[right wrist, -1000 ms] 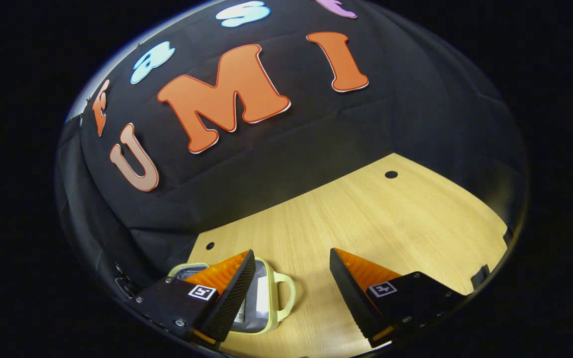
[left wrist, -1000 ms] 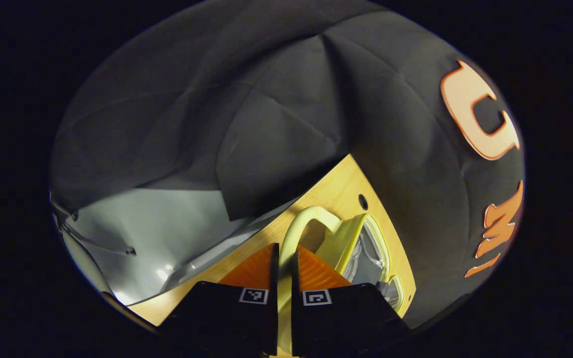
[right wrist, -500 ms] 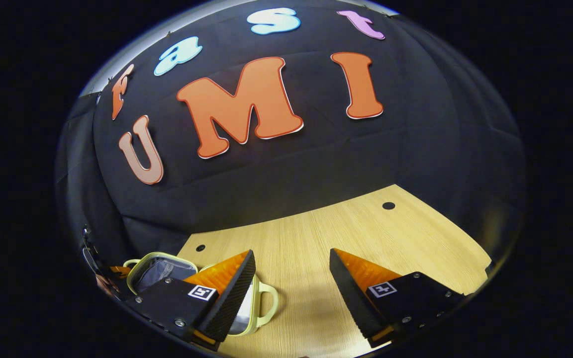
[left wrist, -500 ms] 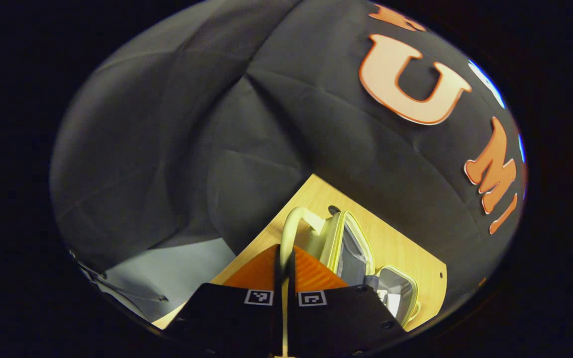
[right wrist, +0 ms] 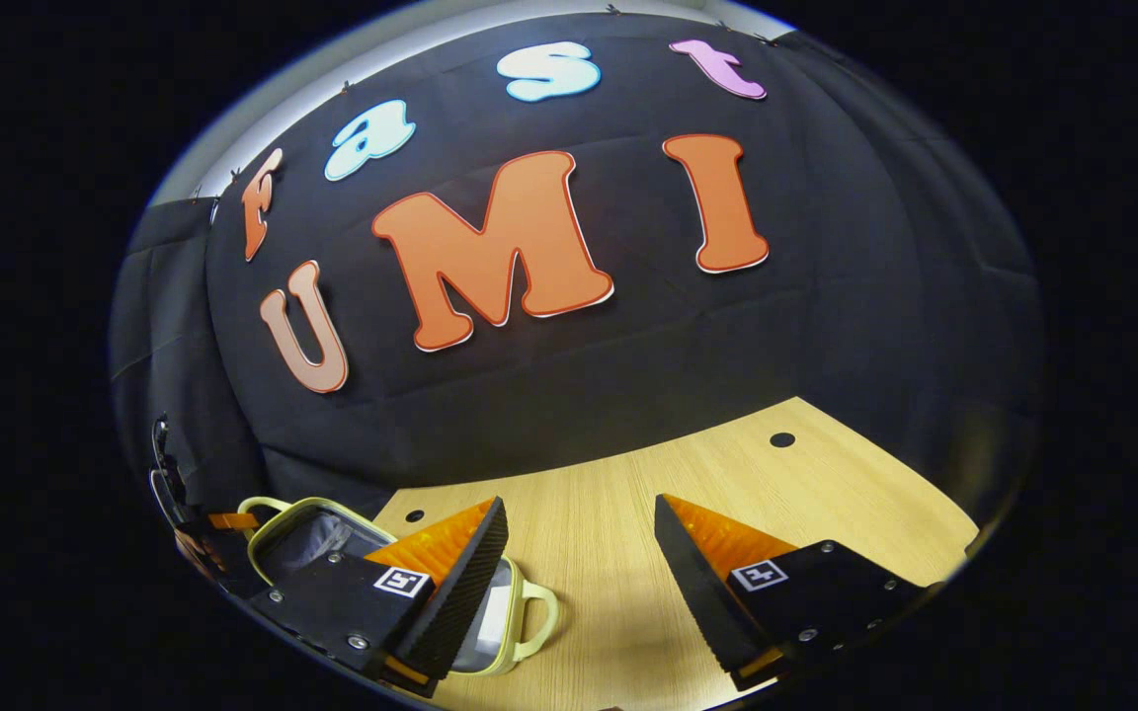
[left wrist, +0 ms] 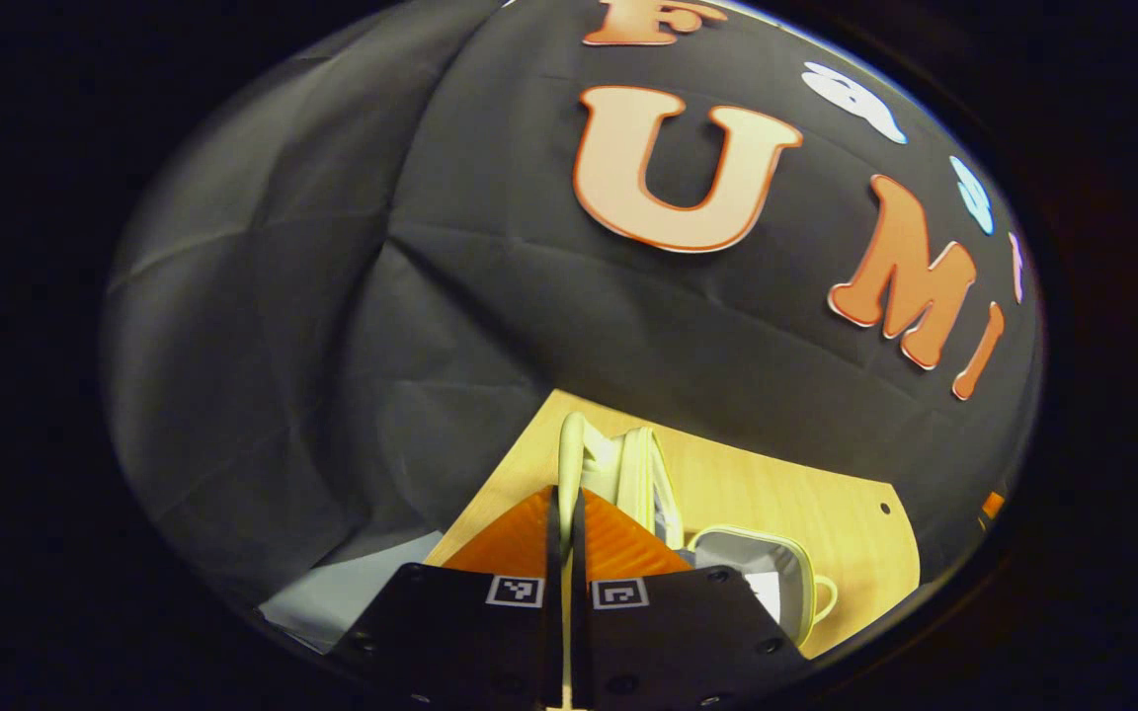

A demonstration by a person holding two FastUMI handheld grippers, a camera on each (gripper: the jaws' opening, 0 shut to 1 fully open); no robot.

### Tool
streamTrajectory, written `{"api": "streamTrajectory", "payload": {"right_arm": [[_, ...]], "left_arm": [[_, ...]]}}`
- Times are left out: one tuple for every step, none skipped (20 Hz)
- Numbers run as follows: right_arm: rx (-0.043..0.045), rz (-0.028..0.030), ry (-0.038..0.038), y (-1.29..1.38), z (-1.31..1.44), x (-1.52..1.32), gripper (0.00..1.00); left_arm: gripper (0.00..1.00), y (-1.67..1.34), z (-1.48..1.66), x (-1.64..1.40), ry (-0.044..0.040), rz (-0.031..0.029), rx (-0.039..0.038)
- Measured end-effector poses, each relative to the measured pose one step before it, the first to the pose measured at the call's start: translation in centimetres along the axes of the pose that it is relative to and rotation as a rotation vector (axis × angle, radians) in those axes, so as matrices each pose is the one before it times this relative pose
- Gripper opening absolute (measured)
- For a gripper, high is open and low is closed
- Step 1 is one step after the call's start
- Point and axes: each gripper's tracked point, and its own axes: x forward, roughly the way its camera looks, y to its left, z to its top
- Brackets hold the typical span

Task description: First open the suitcase, pack the skin care products into it, and then close the suitcase.

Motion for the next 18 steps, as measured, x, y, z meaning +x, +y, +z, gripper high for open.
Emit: {"api": "streamTrajectory", "payload": {"right_arm": [[0.00262,0.00285,0.00024,-0.162,0.209,-0.074,0.95],[0.0075,0.00629,-0.00365,-0.056,0.217,-0.094,0.95],[0.00631,0.0007,-0.00394,-0.083,0.048,-0.098,0.95],[0.00362,0.00309,-0.00339,-0.228,0.076,-0.02,0.95],[-0.00114,-0.00325,0.00092,-0.254,-0.156,-0.029,0.95],[-0.00009,0.00234,0.00348,-0.287,-0.049,0.02,0.95],[0.00325,0.00193,0.00542,-0.102,-0.159,-0.106,0.95],[0.00598,0.00707,0.00348,-0.021,-0.076,-0.092,0.95],[0.00206,0.00468,0.00088,-0.061,-0.081,-0.137,0.95],[-0.00108,-0.00119,-0.00143,-0.163,0.008,-0.069,0.95],[-0.00219,0.00314,0.00191,-0.065,-0.24,-0.044,0.95],[-0.00366,-0.00368,0.00635,-0.304,-0.155,-0.069,0.95],[0.00066,0.0009,0.00627,-0.233,-0.194,-0.107,0.95],[0.0061,-0.00086,0.00416,-0.255,-0.139,-0.114,0.95],[0.01002,-0.00066,-0.00129,-0.211,0.1,-0.121,0.95],[0.00755,0.0012,0.00094,-0.269,-0.049,-0.145,0.95],[0.00415,-0.00661,0.00261,-0.378,-0.135,-0.132,0.95],[0.00323,-0.00337,0.0051,-0.396,-0.187,-0.012,0.95]], "left_arm": [[0.04,-1.077,0.281,-0.385,-0.00107,-0.01635,0.01564],[0.04,-1.05,0.345,-0.312,-0.01,-0.01056,0.01436],[0.04,-1.218,0.307,-0.448,-0.00373,-0.01799,0.01804],[0.04,-1.158,0.177,-0.318,-0.00995,-0.0084,0.02421],[0.04,-1.231,0.159,-0.137,0.00235,-0.01302,0.01725],[0.04,-1.153,0.386,-0.219,-0.00843,-0.0101,0.01863],[0.04,-1.29,0.14,-0.023,0.00479,-0.01592,0.00635],[0.02,-1.143,0.191,-0.441,-0.00434,-0.01425,0.01183],[0.04,-1.314,0.212,0.083,-0.00295,-0.01846,0.00386],[0.04,-1.393,0.101,0.034,-0.00009,-0.02038,0.00724],[0.04,-1.236,0.139,-0.023,-0.00383,-0.02001,0.00531],[0.04,-1.504,-0.121,0.072,0.00434,-0.02153,0.0059],[0.04,-1.094,-0.01,-0.108,0.00027,-0.01815,0.00532],[0.04,-1.023,-0.099,0.292,0.00342,-0.01635,0.00747],[0.04,-0.903,-0.085,0.191,0.00389,-0.01266,0.01104],[0.04,-1.008,-0.072,0.17,0.00329,-0.01349,0.00971],[0.04,-0.851,-0.219,0.093,0.00436,-0.01108,0.00734],[0.04,-0.784,-0.185,0.274,0.0018,-0.01155,0.00712]]}}
